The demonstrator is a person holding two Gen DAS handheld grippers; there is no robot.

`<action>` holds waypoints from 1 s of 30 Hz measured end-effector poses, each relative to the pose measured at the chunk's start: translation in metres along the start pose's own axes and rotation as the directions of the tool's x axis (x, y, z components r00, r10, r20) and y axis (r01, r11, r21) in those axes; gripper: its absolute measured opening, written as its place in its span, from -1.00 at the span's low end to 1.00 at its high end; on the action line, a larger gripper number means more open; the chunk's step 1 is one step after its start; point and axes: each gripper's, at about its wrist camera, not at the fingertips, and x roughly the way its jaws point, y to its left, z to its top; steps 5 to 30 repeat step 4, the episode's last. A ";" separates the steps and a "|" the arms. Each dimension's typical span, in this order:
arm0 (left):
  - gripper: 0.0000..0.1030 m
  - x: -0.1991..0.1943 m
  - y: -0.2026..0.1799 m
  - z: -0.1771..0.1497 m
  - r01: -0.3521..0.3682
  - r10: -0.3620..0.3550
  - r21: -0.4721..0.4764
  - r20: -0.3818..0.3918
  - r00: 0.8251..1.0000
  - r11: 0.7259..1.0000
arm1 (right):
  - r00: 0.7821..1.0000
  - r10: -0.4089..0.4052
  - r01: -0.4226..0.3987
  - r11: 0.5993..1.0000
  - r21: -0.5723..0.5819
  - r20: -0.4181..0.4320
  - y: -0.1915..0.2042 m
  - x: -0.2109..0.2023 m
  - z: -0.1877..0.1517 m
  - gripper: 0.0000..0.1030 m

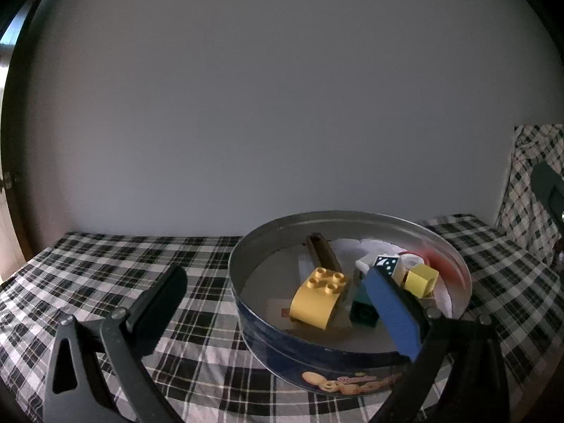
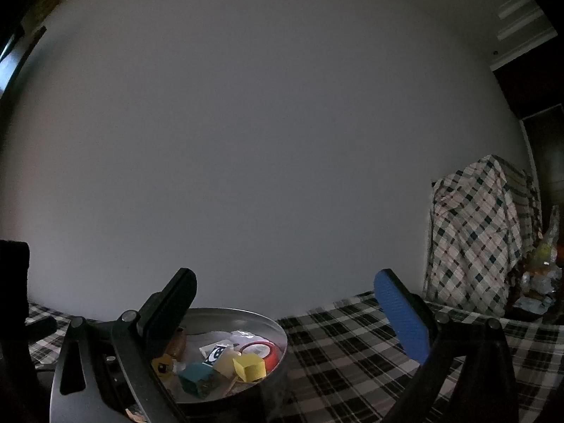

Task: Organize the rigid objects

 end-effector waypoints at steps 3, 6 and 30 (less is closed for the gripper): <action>1.00 0.001 -0.001 0.001 0.004 -0.004 0.001 0.000 1.000 1.000 | 1.000 -0.007 0.007 1.000 0.003 -0.007 0.000 0.001 0.000 0.99; 1.00 0.001 -0.001 0.001 0.007 -0.007 0.003 0.000 1.000 1.000 | 1.000 -0.008 0.008 1.000 0.003 -0.007 -0.001 0.001 0.000 0.99; 1.00 0.001 -0.001 0.001 0.007 -0.007 0.003 0.000 1.000 1.000 | 1.000 -0.008 0.008 1.000 0.003 -0.007 -0.001 0.001 0.000 0.99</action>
